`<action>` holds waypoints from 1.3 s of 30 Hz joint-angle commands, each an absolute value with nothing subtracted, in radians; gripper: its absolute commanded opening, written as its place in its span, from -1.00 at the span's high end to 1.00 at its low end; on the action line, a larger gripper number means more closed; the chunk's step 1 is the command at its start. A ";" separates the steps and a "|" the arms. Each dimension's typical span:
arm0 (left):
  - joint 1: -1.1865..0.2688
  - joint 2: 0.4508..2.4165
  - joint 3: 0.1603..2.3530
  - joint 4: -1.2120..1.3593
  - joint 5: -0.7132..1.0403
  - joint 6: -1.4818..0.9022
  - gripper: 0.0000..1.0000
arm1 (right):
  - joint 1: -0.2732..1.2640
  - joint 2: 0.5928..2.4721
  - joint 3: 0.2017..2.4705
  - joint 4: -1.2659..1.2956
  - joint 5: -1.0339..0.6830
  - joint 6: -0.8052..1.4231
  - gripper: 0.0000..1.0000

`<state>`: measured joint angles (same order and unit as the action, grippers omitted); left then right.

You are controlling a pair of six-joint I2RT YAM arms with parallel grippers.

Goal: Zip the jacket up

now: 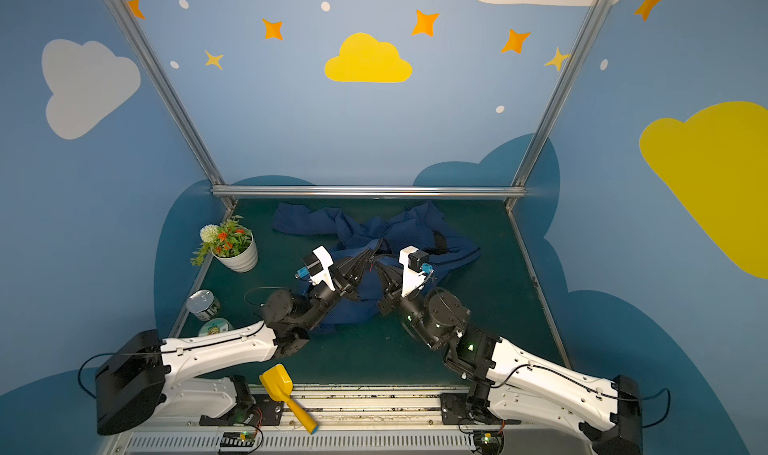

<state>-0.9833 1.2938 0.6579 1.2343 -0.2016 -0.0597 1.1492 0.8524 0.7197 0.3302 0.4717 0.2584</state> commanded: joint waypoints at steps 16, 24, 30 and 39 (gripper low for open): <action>-0.979 1.219 0.646 1.185 -0.229 -0.099 0.94 | 1.084 0.765 0.708 0.402 0.522 0.294 1.00; -0.921 1.182 0.695 0.895 -0.243 -0.301 0.94 | 1.007 0.782 0.706 0.340 0.491 0.403 1.00; -0.751 1.264 0.776 0.601 -0.080 -0.534 0.94 | 0.811 0.856 0.607 0.363 0.357 0.621 1.00; -0.598 1.518 0.958 0.380 0.217 -0.627 0.94 | 0.539 1.161 0.605 0.444 0.019 0.838 1.00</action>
<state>-0.6708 1.4971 0.9157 0.5083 0.2214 -0.5953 0.6453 1.1126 0.6037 0.4171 -0.0521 0.7235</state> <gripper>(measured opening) 0.047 0.046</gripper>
